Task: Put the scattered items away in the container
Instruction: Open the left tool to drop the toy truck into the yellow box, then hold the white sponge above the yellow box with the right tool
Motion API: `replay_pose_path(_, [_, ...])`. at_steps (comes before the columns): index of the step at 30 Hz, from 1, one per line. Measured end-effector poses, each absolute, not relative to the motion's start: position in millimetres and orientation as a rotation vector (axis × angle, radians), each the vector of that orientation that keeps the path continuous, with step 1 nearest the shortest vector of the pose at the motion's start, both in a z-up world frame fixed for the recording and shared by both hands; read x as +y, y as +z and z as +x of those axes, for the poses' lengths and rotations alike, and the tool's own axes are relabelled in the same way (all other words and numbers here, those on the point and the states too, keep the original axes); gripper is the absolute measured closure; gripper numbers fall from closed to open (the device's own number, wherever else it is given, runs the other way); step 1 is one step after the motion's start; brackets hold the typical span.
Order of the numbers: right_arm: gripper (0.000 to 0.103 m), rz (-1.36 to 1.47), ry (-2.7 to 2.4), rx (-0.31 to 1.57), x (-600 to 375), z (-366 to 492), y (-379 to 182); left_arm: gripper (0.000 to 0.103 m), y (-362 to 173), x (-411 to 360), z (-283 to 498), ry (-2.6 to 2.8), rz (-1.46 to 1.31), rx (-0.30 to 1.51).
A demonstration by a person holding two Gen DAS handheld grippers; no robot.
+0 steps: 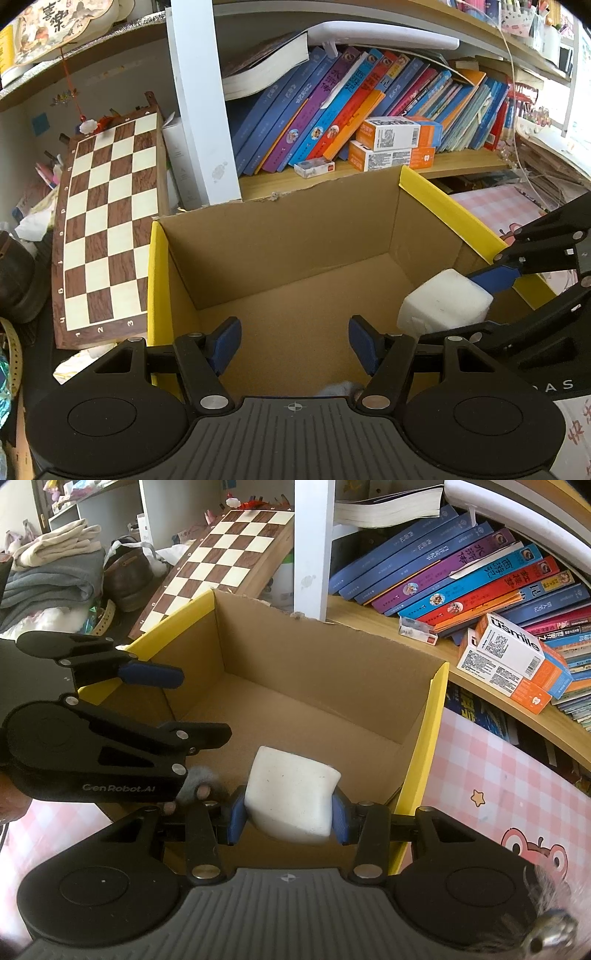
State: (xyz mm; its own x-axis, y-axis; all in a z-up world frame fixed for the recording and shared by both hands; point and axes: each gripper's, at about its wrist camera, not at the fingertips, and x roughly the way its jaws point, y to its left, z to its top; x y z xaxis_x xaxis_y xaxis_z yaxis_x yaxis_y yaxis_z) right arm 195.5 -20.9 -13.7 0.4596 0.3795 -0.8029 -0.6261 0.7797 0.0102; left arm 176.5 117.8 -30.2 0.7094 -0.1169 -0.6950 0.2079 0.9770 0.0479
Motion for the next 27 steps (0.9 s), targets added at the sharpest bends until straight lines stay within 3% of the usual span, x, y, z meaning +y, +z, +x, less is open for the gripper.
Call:
replay_pose_path(11, [0.06, -0.319, 0.657, 0.906, -17, 195, -14, 0.037, -20, 117, 167, -0.17, 0.117, 0.735])
replay_pose_path(15, [0.06, -0.318, 0.666, 0.909, -17, 195, -13, 0.03, -14, 120, 161, -0.153, 0.129, 0.724])
replay_pose_path(27, [0.06, -0.361, 0.691, 0.93, -8, 202, -15, 0.027, -7, 129, 151, -0.119, 0.101, 0.717])
